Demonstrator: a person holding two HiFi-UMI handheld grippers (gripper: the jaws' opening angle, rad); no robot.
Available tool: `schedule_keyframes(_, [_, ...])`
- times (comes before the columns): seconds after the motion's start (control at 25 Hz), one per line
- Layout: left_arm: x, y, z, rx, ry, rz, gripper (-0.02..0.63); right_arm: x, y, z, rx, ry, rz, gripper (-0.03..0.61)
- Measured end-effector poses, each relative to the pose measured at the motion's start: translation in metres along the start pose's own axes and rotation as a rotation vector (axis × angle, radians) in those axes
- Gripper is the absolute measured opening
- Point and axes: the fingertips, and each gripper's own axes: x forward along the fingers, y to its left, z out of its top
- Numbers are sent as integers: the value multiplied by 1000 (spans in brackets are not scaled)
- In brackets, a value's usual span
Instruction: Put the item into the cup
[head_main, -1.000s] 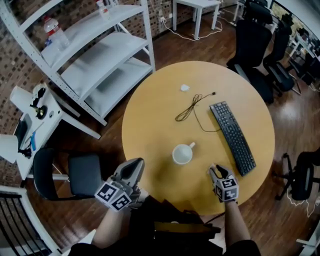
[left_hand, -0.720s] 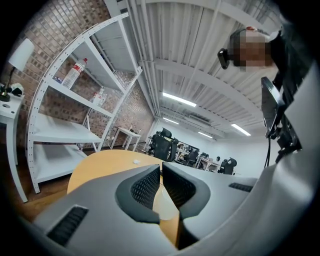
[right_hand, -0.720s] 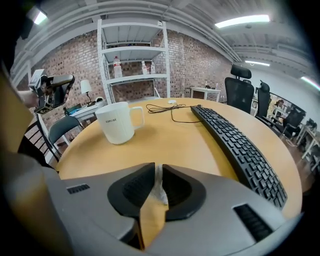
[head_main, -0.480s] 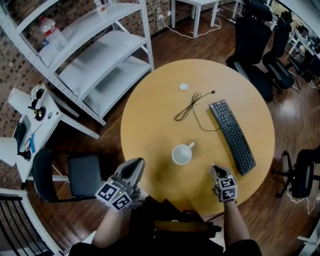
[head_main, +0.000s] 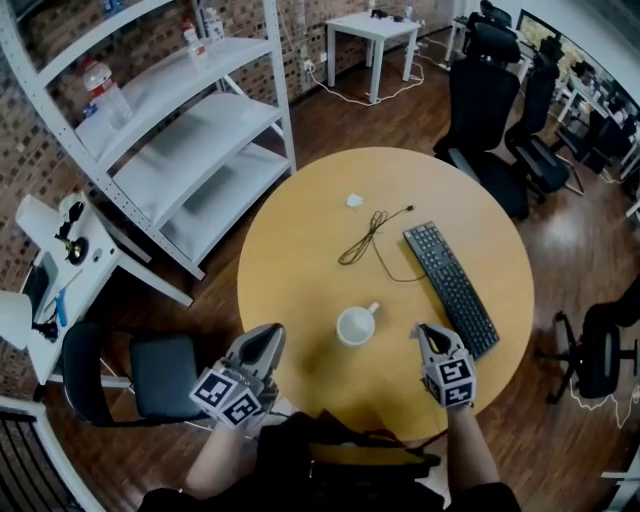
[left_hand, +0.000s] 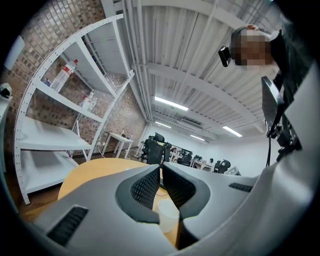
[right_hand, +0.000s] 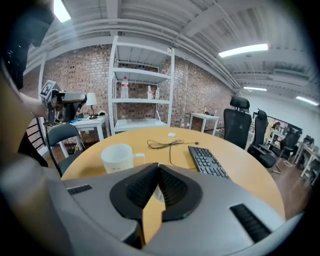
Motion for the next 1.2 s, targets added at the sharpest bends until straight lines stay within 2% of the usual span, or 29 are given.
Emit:
schedule_keyframes(0.2, [-14,3,18,26,-66,31,11,2,20,54,-65,-109,47,0])
schedule_keyframes(0.44, [-53,22,31,8,-130,120,11,19,55,92,-40,-175,145,0])
schedule_keyframes(0.56, [-68,28,33,17,-142,160,11,26,71,95,-69,-173,178,0])
schedule_keyframes(0.8, [-83,30,28,-2,-141,180,11,37,90,88,-98,-128,211,0])
schedule_keyframes(0.88, [-88,30,23,-13,-137,184,11,41,90,80,-99,-115,211,0])
schedule_keyframes(0.96, [-91,30,20,-17,-135,189,11,43,90,75,-95,-101,211,30])
schedule_keyframes(1.2, [-103,37,22,-11,-137,226,11,47,96,65,-78,-73,232,34])
